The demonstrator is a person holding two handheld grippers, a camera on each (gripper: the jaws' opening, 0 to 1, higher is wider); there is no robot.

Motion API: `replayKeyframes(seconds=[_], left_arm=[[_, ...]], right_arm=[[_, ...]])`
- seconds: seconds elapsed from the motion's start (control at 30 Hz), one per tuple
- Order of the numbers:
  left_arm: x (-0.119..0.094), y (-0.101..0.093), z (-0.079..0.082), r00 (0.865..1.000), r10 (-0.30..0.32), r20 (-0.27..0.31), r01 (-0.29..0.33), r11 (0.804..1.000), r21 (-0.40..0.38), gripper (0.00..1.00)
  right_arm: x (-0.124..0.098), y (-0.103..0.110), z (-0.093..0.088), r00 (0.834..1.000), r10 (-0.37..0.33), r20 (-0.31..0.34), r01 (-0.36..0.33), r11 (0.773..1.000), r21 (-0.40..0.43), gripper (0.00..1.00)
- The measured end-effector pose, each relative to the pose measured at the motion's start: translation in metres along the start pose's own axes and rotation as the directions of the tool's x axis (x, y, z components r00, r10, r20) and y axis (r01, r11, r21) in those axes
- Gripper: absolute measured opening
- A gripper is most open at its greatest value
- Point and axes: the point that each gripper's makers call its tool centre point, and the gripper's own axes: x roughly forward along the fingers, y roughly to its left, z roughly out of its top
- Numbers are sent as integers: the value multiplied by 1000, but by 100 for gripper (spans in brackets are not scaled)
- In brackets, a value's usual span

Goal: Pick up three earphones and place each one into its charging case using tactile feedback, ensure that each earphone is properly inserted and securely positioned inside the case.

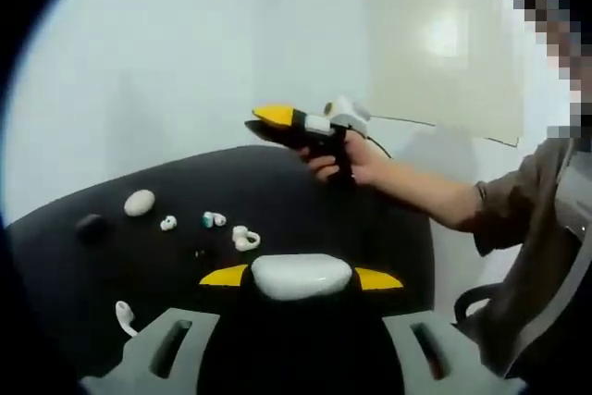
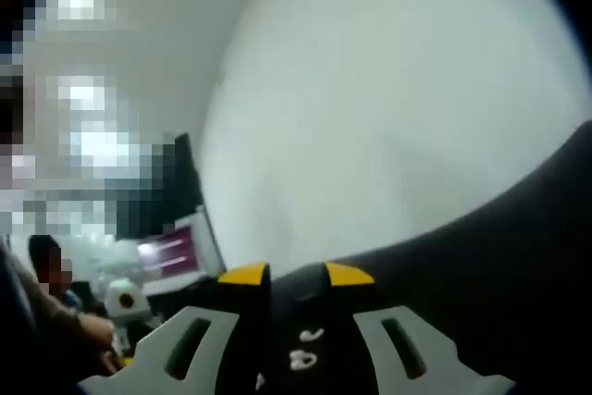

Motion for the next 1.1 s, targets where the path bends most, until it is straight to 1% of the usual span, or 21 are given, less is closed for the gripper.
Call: replayKeyframes(seconds=[0.27,0.5,0.57,0.67,0.77,0.83,1.03,1.07,1.1], left_arm=[[2,-5,-3,1000,-16,-11,16,1000,10,39],[4,-4,-12,999,-12,-36,13,1000,24,40],[4,-4,-11,1000,-10,-29,10,1000,20,40],[4,-3,-13,999,-12,-37,13,999,31,40],[2,-1,-10,1000,-6,-12,6,1000,31,42],[-1,1,-8,1000,-1,-5,2,1000,26,43],[-16,10,-7,999,20,29,-20,1000,-2,43],[-19,12,-7,999,25,42,-25,1000,-10,43],[-22,13,-4,997,24,70,-23,1000,-16,43]], right_arm=[[0,-1,1,1000,-4,1,4,1000,0,24],[0,1,-1,1000,-2,-4,2,1000,-2,24],[0,2,-2,1000,-1,-6,1,1000,-2,24],[0,2,-2,1000,-2,-7,2,1000,-2,24],[-1,2,-2,1000,-2,-5,2,1000,-1,24],[-1,1,-2,1000,-2,-6,2,1000,-1,24],[0,2,-3,1000,5,-10,-5,1000,0,24],[0,3,-4,1000,7,-15,-7,1000,-3,24],[1,5,-5,1000,14,-24,-14,1000,-11,24]])
